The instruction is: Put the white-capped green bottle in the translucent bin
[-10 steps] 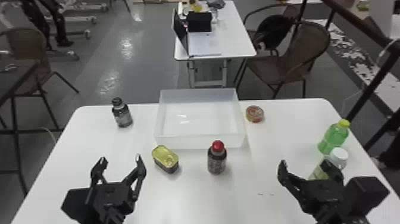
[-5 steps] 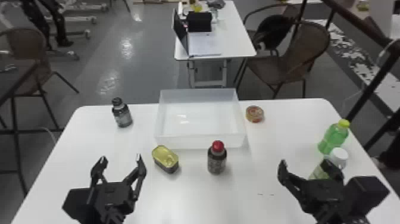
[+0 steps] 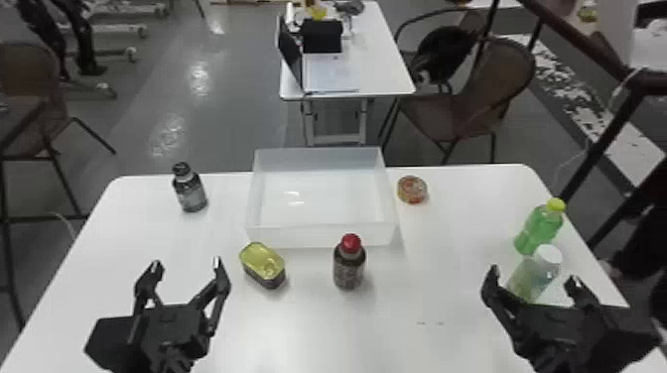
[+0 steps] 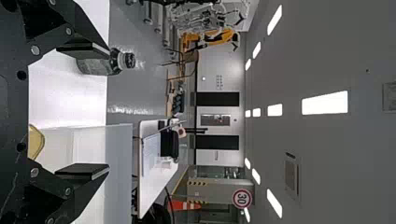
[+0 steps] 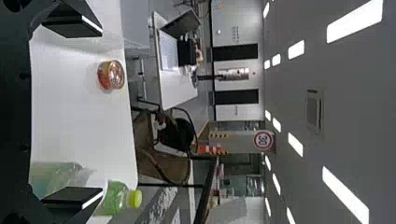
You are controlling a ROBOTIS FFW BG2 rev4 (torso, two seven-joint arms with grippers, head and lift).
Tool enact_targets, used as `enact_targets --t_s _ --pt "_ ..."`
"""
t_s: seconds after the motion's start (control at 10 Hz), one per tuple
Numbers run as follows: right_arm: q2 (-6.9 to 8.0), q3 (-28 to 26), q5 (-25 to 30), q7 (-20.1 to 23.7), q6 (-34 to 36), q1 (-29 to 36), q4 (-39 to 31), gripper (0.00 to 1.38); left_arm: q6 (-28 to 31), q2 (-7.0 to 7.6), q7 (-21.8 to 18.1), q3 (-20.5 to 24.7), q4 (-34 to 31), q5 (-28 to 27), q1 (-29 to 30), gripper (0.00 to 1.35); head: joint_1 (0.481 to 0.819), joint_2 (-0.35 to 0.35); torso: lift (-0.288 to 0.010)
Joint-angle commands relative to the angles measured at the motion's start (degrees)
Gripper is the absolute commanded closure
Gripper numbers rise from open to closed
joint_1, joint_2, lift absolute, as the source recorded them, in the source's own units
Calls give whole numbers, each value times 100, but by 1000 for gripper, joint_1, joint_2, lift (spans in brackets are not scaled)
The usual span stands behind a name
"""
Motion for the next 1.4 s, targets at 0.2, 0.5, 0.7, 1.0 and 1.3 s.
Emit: enact_targets --t_s 0.2,0.5,0.7,1.0,1.3 --pt "4 -94 -436 -644 -359 29 917 93 -24 9 0 -18 1 17 1 404 695 -79 -21" --pt "-101 -85 -638 -416 -745 -507 2033 96 -86 9 -8 -9 1 35 -25 404 695 -104 -21" --pt "-93 -68 -647 -390 -939 -814 2516 96 -121 -18 -8 -27 1 17 -16 404 695 -109 -21" --pt "-145 -68 -524 -363 -1044 -1315 3008 98 -226 -24 -61 -9 18 -9 -69 404 695 -115 -21" --pt "-233 -68 -304 -363 -1167 -1693 3386 96 -235 -24 -61 8 18 0 -60 404 695 -119 -21"
